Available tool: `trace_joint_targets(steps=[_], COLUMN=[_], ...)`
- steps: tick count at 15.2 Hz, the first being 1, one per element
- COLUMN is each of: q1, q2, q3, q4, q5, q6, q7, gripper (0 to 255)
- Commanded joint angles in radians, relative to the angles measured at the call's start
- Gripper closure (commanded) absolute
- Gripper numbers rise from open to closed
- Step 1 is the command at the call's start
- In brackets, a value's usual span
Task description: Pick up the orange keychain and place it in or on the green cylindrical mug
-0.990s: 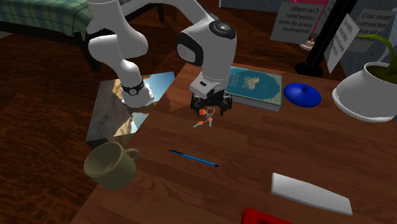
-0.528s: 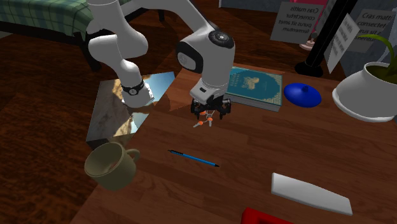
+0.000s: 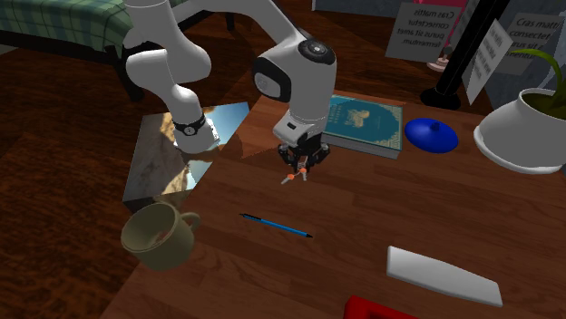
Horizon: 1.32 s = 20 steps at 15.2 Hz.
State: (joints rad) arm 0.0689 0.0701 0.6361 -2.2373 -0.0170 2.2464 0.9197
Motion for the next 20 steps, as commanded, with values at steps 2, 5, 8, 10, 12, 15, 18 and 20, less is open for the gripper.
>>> trace_joint_targets(steps=[2, 5, 8, 10, 12, 15, 18, 20], q1=[-0.004, -0.004, -0.005, -0.006, -0.008, -0.010, -0.011, -0.012], q2=[0.005, 0.010, -0.018, -0.037, -0.055, -0.080, -0.103, -0.117], q3=[-0.005, -0.006, -0.002, -0.001, -0.001, -0.002, -0.004, -0.006], q4=[-0.005, -0.007, 0.000, 0.011, 0.023, 0.042, 0.064, 0.079], q5=[-0.003, -0.007, 0.014, 0.027, 0.040, 0.056, 0.070, 0.079], q6=[-0.018, -0.012, -0.041, -0.068, -0.094, -0.134, -0.174, -0.201], q7=[-0.001, -0.001, -0.010, -0.019, -0.028, -0.039, -0.049, -0.055], gripper=[255, 255, 255, 255, 255, 255, 255, 255])
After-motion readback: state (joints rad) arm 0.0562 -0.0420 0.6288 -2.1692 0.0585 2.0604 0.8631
